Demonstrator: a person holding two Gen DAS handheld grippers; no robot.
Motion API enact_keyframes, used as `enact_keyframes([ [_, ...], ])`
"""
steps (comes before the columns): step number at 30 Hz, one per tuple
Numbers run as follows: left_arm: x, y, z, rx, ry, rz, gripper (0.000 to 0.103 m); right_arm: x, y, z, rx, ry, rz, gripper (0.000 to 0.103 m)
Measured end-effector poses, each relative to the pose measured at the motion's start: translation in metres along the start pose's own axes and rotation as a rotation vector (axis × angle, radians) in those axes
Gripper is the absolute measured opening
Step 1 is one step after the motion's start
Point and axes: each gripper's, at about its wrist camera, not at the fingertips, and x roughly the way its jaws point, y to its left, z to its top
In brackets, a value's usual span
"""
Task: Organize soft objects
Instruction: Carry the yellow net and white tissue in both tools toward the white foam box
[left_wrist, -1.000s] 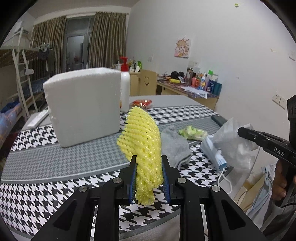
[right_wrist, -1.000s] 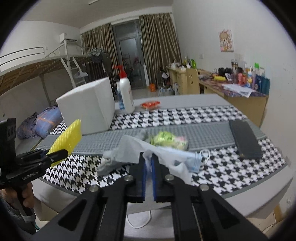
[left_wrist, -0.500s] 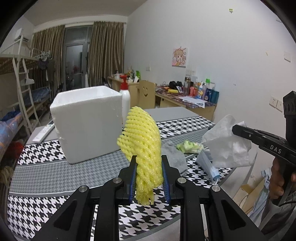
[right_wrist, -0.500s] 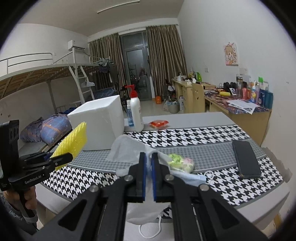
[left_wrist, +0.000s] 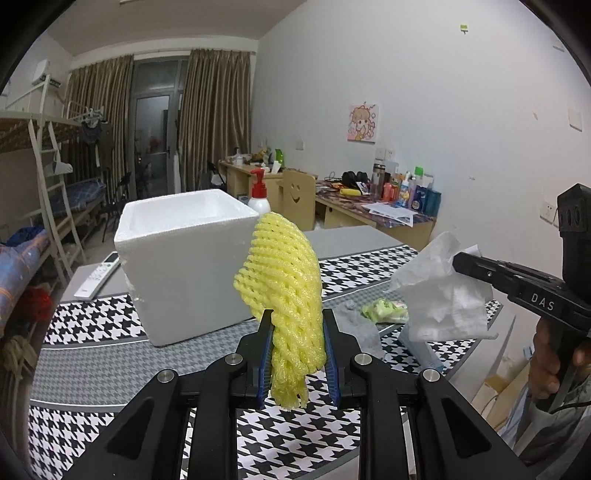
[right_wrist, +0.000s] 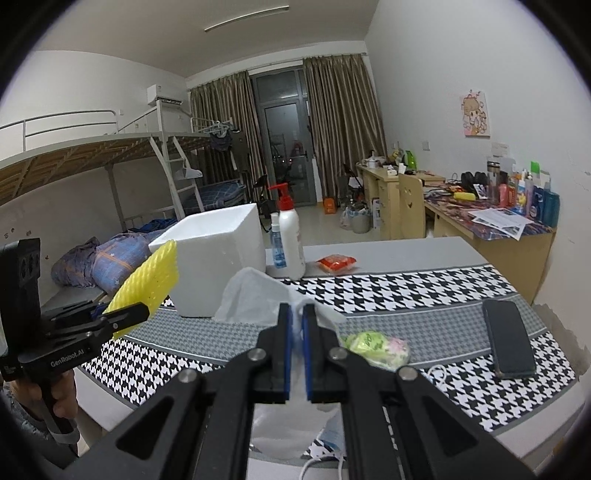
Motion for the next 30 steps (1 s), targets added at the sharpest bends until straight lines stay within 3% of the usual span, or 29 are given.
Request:
enact_keyframes([
  [30, 0.004, 0.013, 0.053, 0.029, -0.058, 0.078, 0.025, 0.018, 0.032, 0.049, -0.08, -0.062, 0.052, 0.008],
])
